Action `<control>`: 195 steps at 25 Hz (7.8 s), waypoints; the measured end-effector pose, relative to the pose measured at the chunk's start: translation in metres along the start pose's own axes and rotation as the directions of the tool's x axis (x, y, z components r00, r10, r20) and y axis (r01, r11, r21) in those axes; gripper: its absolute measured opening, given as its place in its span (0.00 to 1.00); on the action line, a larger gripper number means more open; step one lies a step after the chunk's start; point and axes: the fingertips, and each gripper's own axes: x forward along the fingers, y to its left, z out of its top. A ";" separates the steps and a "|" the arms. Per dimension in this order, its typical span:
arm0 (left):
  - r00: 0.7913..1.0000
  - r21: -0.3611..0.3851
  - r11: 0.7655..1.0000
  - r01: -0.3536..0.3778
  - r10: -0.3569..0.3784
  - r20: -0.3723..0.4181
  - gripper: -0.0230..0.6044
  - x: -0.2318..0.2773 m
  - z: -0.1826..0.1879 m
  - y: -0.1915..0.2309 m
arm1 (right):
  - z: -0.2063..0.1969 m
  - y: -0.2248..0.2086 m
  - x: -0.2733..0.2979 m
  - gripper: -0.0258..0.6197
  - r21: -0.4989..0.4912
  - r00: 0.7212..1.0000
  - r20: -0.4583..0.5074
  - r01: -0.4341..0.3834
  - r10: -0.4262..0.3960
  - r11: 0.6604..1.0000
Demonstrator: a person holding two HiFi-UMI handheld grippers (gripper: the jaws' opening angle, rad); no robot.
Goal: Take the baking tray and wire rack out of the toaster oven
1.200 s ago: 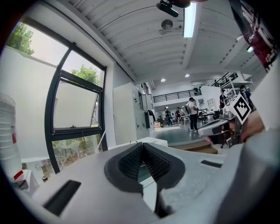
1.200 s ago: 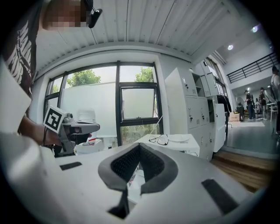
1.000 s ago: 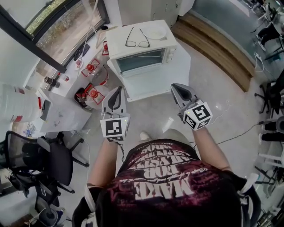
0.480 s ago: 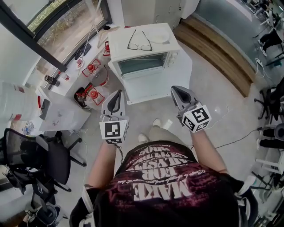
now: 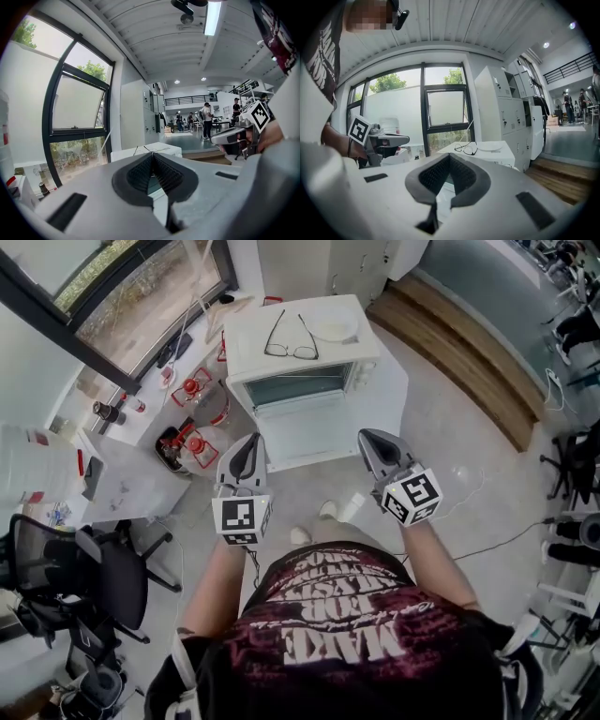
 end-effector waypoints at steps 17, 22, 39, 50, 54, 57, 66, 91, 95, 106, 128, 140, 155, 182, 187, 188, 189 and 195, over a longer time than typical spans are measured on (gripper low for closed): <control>0.999 0.031 0.999 -0.037 0.038 -0.012 0.05 0.062 0.018 0.006 | 0.004 -0.049 0.042 0.04 0.043 0.998 0.008 -0.070 0.070 0.997; 0.997 0.034 0.996 -0.076 0.077 -0.012 0.05 0.073 0.025 0.011 | 0.008 -0.059 0.054 0.04 0.047 0.994 0.010 -0.112 0.112 0.993; 0.977 0.033 0.979 -0.200 0.202 -0.074 0.05 0.073 0.006 0.029 | -0.019 -0.068 0.076 0.04 0.126 0.977 -0.015 -0.207 0.211 0.970; 0.983 0.033 0.987 -0.157 0.160 -0.095 0.05 0.093 -0.005 0.057 | -0.037 -0.066 0.110 0.04 0.194 0.981 -0.045 -0.175 0.187 0.965; 0.988 0.031 0.991 -0.127 0.130 -0.086 0.05 0.113 -0.004 0.072 | -0.041 -0.067 0.130 0.04 0.205 0.982 -0.066 -0.158 0.174 0.966; 0.990 0.022 0.994 -0.103 0.105 -0.091 0.05 0.127 -0.009 0.079 | -0.048 -0.068 0.143 0.04 0.212 0.983 -0.083 -0.142 0.163 0.967; 0.994 0.018 0.999 -0.039 0.041 -0.103 0.05 0.165 -0.031 0.098 | -0.081 -0.066 0.166 0.04 0.257 0.979 -0.146 -0.103 0.144 0.961; 0.985 0.063 0.996 0.059 -0.048 -0.167 0.05 0.215 -0.067 0.106 | -0.137 -0.087 0.246 0.05 0.426 0.994 -0.090 -0.017 0.062 0.904; 0.982 0.089 0.992 0.085 -0.068 -0.174 0.05 0.216 -0.068 0.102 | -0.140 -0.090 0.252 0.09 0.453 0.995 -0.084 -0.018 0.062 0.891; 0.988 0.085 0.993 0.087 -0.075 -0.138 0.05 0.213 -0.068 0.102 | -0.142 -0.107 0.281 0.37 0.632 0.999 -0.045 0.007 0.028 0.775; 0.980 0.109 0.987 0.119 -0.099 -0.172 0.05 0.213 -0.073 0.101 | -0.161 -0.076 0.234 0.28 0.747 0.990 -0.049 -0.054 0.135 0.663; 0.983 0.124 0.988 0.093 -0.072 -0.167 0.05 0.215 -0.073 0.101 | -0.164 -0.080 0.243 0.41 0.793 0.990 -0.020 -0.068 0.138 0.605; 0.975 0.178 0.975 0.134 -0.098 -0.197 0.05 0.215 -0.080 0.096 | -0.165 -0.089 0.275 0.13 0.909 0.996 0.068 -0.089 0.064 0.407; 0.961 0.152 0.968 0.198 -0.162 -0.223 0.05 0.215 -0.083 0.091 | -0.195 -0.042 0.166 0.07 0.961 0.994 0.014 -0.043 0.109 0.272; 0.960 0.148 0.970 0.195 -0.157 -0.233 0.05 0.216 -0.084 0.093 | -0.207 -0.035 0.144 0.06 0.963 0.992 -0.013 -0.022 0.126 0.268; 0.959 0.137 0.971 0.197 -0.161 -0.234 0.05 0.217 -0.084 0.094 | -0.208 -0.033 0.139 0.06 0.965 0.992 -0.012 -0.021 0.127 0.263; 0.958 0.127 0.972 0.199 -0.165 -0.235 0.05 0.217 -0.084 0.094 | -0.210 -0.031 0.134 0.06 0.964 0.991 -0.015 -0.020 0.130 0.264; 0.957 0.141 0.968 0.206 -0.170 -0.234 0.05 0.216 -0.087 0.095 | -0.213 -0.026 0.110 0.06 0.956 0.988 -0.041 -0.004 0.151 0.292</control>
